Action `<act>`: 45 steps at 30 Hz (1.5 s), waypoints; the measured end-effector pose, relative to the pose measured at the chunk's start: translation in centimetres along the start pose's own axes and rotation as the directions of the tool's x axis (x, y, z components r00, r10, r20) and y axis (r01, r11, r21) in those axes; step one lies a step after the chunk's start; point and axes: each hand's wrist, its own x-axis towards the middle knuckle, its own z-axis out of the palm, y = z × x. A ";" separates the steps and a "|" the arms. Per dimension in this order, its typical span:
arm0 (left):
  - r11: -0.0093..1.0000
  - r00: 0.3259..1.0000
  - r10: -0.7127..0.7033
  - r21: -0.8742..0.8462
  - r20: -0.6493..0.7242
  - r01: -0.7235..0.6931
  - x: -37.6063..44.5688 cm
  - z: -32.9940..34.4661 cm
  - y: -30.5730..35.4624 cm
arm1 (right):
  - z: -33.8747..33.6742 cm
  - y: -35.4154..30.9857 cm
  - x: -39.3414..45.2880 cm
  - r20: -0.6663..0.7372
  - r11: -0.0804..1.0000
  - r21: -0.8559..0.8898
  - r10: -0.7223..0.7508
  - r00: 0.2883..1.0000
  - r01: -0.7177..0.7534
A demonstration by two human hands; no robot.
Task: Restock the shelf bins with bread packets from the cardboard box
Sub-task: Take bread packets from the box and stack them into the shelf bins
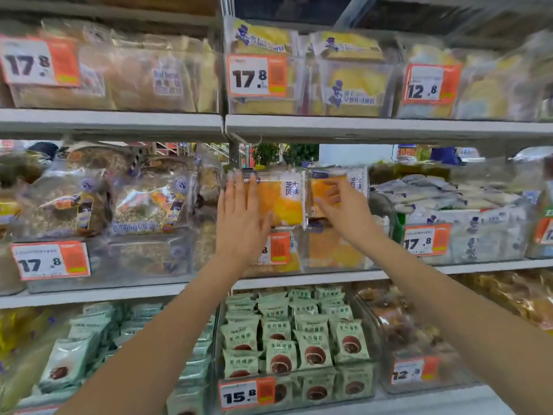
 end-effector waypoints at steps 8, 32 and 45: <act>0.911 0.991 0.000 -0.408 -0.133 -0.055 -0.2 -0.9 0.7 | 4.4 -1.4 2.2 0.048 0.963 0.214 0.155 0.987 -0.162; 0.951 0.946 0.307 -0.006 0.102 -0.308 2.8 4.8 5.4 | -2.2 6.3 2.5 -0.159 0.979 -0.129 0.137 0.978 -0.158; 0.968 0.973 0.224 -0.109 -0.046 -0.228 7.2 -0.2 -0.1 | -1.1 5.1 2.2 -0.201 0.988 -0.095 0.101 0.974 -0.122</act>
